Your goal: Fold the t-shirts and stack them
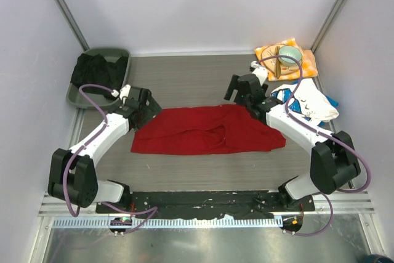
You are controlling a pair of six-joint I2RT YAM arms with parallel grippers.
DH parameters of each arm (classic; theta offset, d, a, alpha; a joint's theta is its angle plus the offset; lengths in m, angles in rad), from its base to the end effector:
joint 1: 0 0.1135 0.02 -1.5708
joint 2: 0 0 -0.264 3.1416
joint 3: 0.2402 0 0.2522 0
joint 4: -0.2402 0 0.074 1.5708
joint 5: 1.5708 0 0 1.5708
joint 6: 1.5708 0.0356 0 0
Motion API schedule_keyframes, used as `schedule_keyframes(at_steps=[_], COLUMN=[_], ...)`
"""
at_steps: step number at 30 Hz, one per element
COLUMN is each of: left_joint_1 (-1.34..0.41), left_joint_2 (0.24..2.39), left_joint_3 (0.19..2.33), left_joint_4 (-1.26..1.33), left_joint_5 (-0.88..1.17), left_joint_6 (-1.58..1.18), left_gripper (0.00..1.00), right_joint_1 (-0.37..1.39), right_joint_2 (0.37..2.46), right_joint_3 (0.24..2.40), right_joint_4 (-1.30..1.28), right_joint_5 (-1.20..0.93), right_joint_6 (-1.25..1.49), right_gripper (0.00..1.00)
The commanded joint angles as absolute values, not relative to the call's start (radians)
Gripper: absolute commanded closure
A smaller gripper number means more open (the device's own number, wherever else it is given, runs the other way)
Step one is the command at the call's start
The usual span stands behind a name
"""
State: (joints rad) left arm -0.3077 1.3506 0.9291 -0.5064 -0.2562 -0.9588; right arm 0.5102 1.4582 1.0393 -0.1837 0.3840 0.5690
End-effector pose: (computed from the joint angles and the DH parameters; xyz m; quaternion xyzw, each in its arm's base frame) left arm 0.2652 -0.0748 0.2389 -0.3392 0.8787 -0.0877 0.3243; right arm 0.2916 0.1479 0.2703 0.1143 0.8658 0.0898 0.4787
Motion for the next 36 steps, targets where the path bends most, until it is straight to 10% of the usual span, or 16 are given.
schedule_keyframes(at_steps=[1, 36], left_joint_1=[-0.330, -0.336], left_joint_2=[1.319, 1.146], left_joint_3=[0.873, 0.812], left_joint_4=[-0.439, -0.449], left_joint_5=[-0.226, -0.272], left_joint_6=[-0.963, -0.925], left_gripper=[0.00, 0.00], right_joint_1=[0.420, 0.299], right_joint_2=[1.489, 2.075], right_joint_3=[0.991, 1.300], right_joint_4=[-0.209, -0.050], right_joint_5=[0.453, 0.072], right_joint_6=[0.629, 0.698], right_gripper=[0.00, 0.00])
